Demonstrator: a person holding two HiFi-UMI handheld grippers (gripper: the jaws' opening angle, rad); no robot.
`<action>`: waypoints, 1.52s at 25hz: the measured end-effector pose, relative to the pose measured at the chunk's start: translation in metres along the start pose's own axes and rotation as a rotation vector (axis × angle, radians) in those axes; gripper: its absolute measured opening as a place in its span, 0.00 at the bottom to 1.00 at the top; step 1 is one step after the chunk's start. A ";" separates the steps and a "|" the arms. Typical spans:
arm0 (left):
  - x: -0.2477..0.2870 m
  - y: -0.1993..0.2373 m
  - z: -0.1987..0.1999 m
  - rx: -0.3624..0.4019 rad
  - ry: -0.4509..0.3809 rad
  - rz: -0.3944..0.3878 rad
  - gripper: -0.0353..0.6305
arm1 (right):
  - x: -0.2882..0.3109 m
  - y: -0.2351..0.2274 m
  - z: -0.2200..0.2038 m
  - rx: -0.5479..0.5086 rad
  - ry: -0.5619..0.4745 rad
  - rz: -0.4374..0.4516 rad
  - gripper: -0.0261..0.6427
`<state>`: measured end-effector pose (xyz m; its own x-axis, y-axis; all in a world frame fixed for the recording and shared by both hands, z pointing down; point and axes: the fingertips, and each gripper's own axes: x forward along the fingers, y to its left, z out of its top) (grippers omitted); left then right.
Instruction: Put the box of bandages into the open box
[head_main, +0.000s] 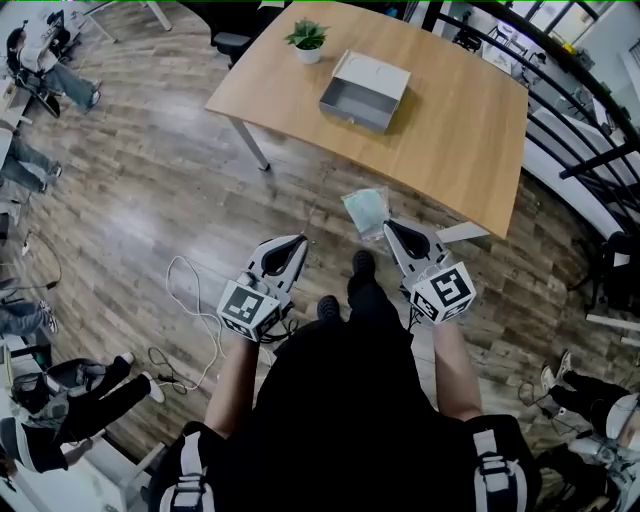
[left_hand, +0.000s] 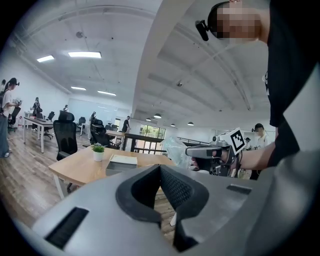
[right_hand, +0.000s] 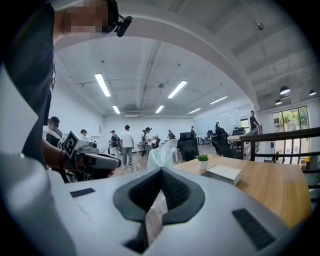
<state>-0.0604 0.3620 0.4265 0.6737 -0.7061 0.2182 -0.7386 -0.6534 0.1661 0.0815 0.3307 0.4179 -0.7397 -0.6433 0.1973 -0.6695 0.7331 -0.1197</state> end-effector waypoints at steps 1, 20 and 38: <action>0.006 0.003 0.001 -0.004 0.001 0.005 0.09 | 0.003 -0.007 0.000 0.002 0.003 0.005 0.07; 0.105 0.040 0.030 -0.021 0.012 0.074 0.09 | 0.069 -0.113 0.020 0.010 0.022 0.103 0.07; 0.163 0.069 0.046 -0.038 0.011 0.170 0.09 | 0.105 -0.177 0.028 0.000 0.035 0.194 0.07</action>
<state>-0.0004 0.1892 0.4296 0.5389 -0.8022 0.2570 -0.8424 -0.5139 0.1624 0.1208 0.1270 0.4325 -0.8521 -0.4819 0.2041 -0.5146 0.8426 -0.1590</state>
